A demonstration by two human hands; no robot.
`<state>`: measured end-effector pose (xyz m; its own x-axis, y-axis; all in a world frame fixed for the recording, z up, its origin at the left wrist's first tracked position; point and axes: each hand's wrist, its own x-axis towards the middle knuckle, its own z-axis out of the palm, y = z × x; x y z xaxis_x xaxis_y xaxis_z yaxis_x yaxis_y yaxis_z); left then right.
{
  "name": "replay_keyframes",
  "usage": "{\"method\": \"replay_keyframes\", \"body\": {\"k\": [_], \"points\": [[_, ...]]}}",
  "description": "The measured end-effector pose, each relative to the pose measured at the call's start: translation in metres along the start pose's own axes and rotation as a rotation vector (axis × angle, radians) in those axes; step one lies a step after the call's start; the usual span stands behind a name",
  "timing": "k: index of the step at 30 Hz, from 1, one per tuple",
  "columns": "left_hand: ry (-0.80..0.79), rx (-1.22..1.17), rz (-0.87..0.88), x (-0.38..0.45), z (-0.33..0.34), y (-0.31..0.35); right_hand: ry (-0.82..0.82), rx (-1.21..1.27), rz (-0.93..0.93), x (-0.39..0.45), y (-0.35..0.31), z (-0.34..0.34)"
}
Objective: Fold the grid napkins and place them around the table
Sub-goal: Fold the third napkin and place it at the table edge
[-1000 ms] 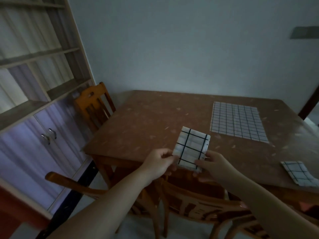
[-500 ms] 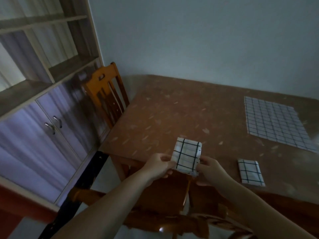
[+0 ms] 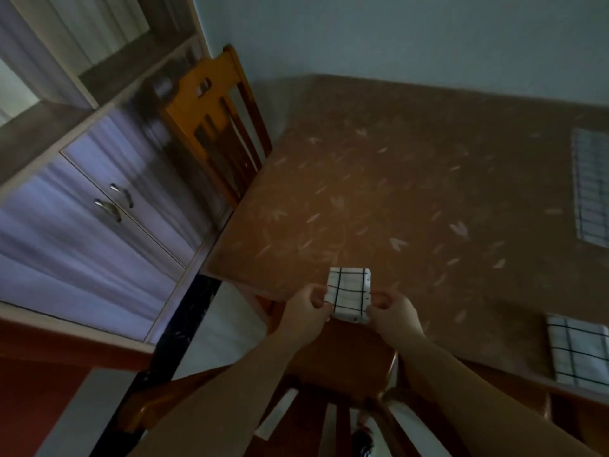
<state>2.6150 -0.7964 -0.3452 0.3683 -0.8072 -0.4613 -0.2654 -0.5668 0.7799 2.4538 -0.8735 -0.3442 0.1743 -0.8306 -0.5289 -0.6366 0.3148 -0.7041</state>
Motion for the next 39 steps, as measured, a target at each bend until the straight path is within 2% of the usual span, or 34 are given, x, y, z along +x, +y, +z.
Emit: {"method": "replay_keyframes", "body": {"k": [5, 12, 27, 33, 37, 39], "points": [[0.019, 0.156, 0.126, 0.035, -0.009, -0.012, 0.079, -0.038, 0.001, 0.024, -0.012, 0.016], [0.064, 0.273, 0.214, 0.062, -0.031, -0.027, 0.143, -0.147, -0.061, 0.040, -0.040, 0.048], [-0.041, 0.288, 0.313, 0.066, -0.040, -0.036, 0.243, -0.159, 0.035, 0.021, -0.039, 0.052], [0.023, 0.378, 0.404, 0.056, -0.042, -0.013, 0.291, -0.223, -0.047, -0.017, -0.030, 0.011], [0.035, 0.492, 0.518, 0.025, -0.031, 0.035, 0.320, -0.320, -0.096, -0.056, -0.011, -0.053], [0.036, 0.556, 0.568, 0.001, -0.019, 0.061, 0.326, -0.451, -0.107, -0.077, 0.004, -0.092]]}}
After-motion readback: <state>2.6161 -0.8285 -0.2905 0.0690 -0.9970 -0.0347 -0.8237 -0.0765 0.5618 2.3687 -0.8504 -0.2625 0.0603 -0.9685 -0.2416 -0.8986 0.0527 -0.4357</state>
